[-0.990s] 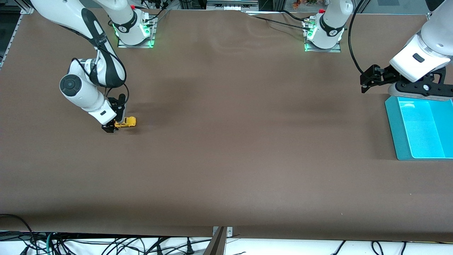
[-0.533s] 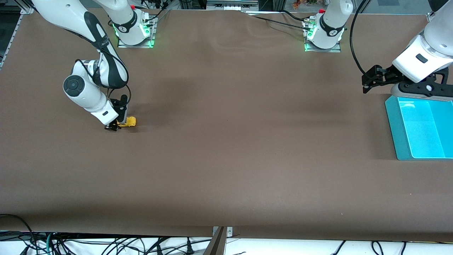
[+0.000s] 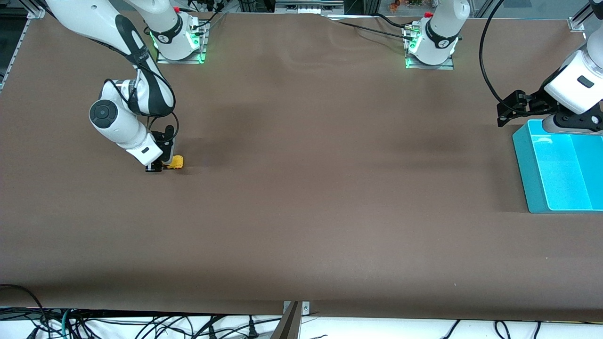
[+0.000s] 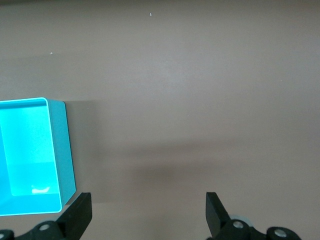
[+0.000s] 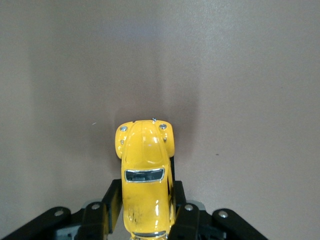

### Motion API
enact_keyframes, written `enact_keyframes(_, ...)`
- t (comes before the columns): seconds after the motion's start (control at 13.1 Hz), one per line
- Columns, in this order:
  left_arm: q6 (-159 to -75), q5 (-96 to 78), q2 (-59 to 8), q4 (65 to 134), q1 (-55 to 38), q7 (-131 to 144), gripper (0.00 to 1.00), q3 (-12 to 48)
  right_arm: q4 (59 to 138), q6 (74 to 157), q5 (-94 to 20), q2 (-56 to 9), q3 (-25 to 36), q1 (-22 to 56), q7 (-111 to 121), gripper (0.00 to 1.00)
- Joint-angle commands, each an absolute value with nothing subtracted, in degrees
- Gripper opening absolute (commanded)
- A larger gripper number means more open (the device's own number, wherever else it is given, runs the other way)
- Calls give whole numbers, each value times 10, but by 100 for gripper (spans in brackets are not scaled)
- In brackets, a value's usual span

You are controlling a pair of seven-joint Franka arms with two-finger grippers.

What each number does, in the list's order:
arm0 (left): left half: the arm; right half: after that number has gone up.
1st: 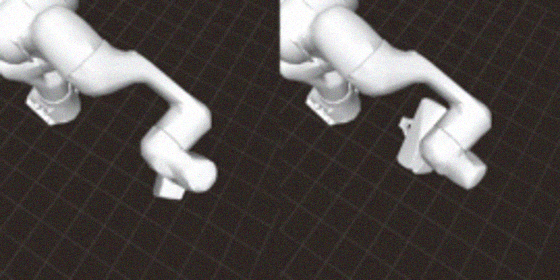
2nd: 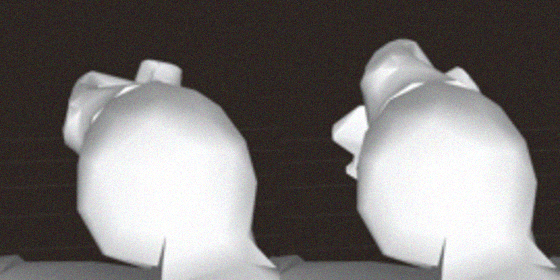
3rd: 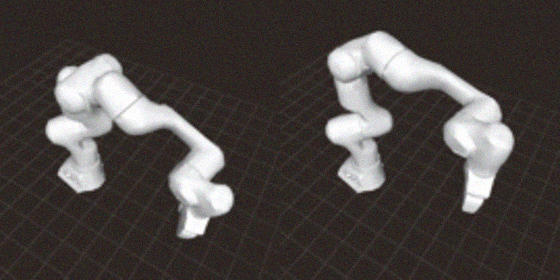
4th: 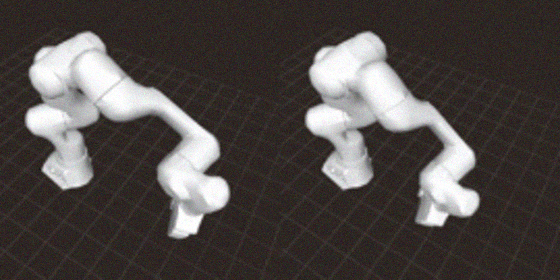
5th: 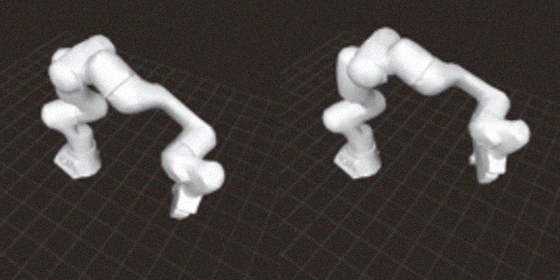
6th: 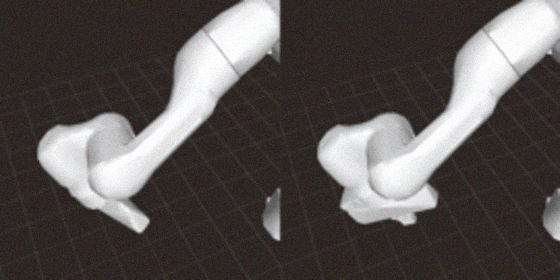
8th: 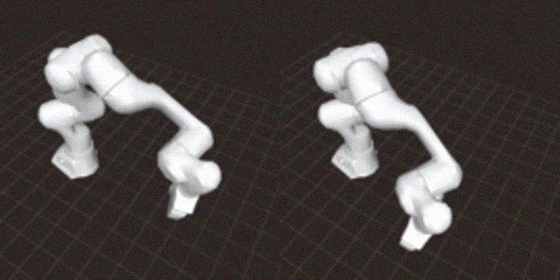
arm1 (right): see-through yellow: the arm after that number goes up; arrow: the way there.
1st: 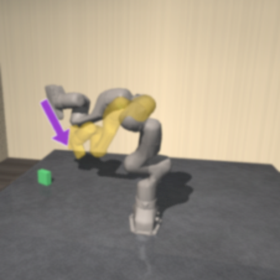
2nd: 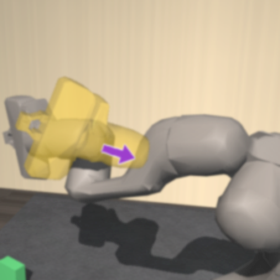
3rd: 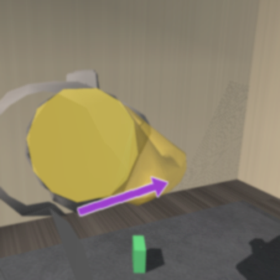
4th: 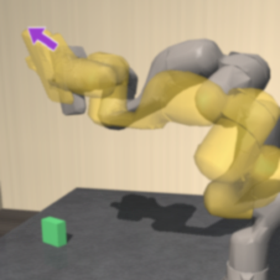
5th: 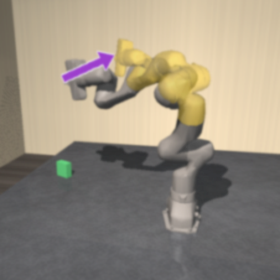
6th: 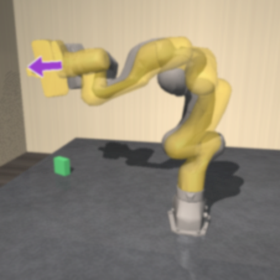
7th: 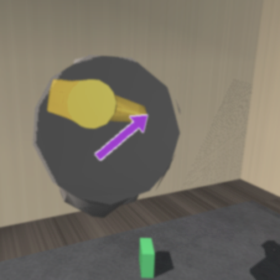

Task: Wind and store yellow beetle car
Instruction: 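Close the right gripper on the yellow car's body, then drag the car backward along the table with the right gripper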

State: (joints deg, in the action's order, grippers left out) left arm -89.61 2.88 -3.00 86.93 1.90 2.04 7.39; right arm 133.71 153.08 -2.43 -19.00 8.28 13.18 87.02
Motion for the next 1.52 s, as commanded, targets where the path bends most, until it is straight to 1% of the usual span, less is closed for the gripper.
enact_keyframes(0.0, -885, 16, -36, 855, 27, 18, 100, 75, 1342, 1540, -40, -189, 78, 128, 875, 10)
enact_keyframes(0.3, -880, 16, -35, 856, 28, 18, 100, 76, 1331, 1516, -56, -183, 68, 128, 858, 9)
enact_keyframes(0.53, -875, 15, -35, 855, 29, 18, 100, 77, 1332, 1536, -56, -194, 65, 128, 862, 9)
enact_keyframes(0.91, -875, 15, -37, 854, 32, 18, 100, 76, 1336, 1537, -57, -197, 65, 127, 894, 9)
enact_keyframes(1.45, -875, 11, -38, 854, 51, 17, 100, 76, 1337, 1535, -60, -200, 65, 65, 964, 9)
